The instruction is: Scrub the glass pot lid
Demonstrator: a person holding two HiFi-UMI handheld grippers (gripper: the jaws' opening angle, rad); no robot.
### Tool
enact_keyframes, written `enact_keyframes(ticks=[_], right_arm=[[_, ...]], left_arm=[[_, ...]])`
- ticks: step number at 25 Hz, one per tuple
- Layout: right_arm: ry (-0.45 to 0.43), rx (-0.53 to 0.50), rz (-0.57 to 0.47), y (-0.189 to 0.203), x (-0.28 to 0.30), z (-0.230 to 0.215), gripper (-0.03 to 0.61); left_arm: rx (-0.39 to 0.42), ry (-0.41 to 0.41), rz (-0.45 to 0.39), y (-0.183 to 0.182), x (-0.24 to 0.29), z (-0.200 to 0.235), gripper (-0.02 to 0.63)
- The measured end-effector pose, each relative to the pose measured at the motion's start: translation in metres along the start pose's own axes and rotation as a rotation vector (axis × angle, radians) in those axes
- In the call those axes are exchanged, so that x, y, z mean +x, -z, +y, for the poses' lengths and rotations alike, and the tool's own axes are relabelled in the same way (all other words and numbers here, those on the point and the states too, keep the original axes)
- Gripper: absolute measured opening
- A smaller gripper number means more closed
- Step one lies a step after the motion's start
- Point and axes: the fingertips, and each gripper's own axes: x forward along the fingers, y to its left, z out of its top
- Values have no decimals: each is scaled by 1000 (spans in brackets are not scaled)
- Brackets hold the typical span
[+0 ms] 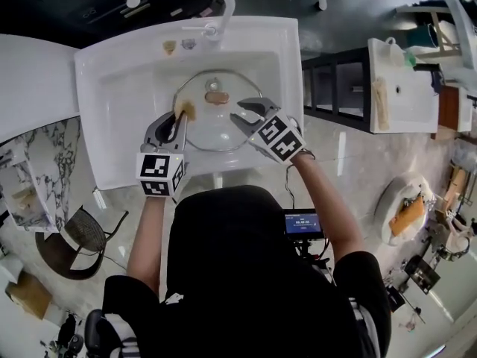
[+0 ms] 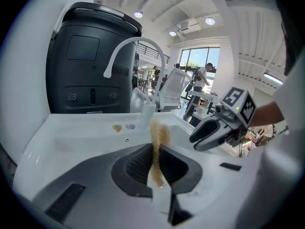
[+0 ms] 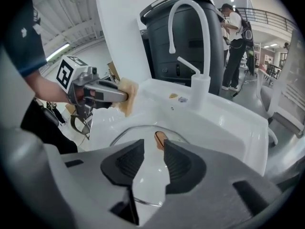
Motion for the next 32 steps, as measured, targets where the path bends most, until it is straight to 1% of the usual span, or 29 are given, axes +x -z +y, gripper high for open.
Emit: enact_keyframes(ticks=[2,6,10,12,17,23,32], right_arm=[[-28,-8,33,10,9,2,129],[-77,21,81,28,27,3,196],[-95,33,120,40,42,2,278],[-100,21,139,44,50,3,299],[-125,12,171,52,66,8,314],[-147,12,206,53,79,8,314],[-182,59,214,56,82,7,313]], left_arm=[[-10,-6,17,9,2,-1,23],[-22,-16,48,27,3,-4,23],[-27,-30,56,37,2,-5,23],[-35,-35,62,43,2,-4,23],[-39,-43,79,54,0,-3,23],[-49,-42,92,64,-1,0,23],[-44,-45,106,72,2,3,23]])
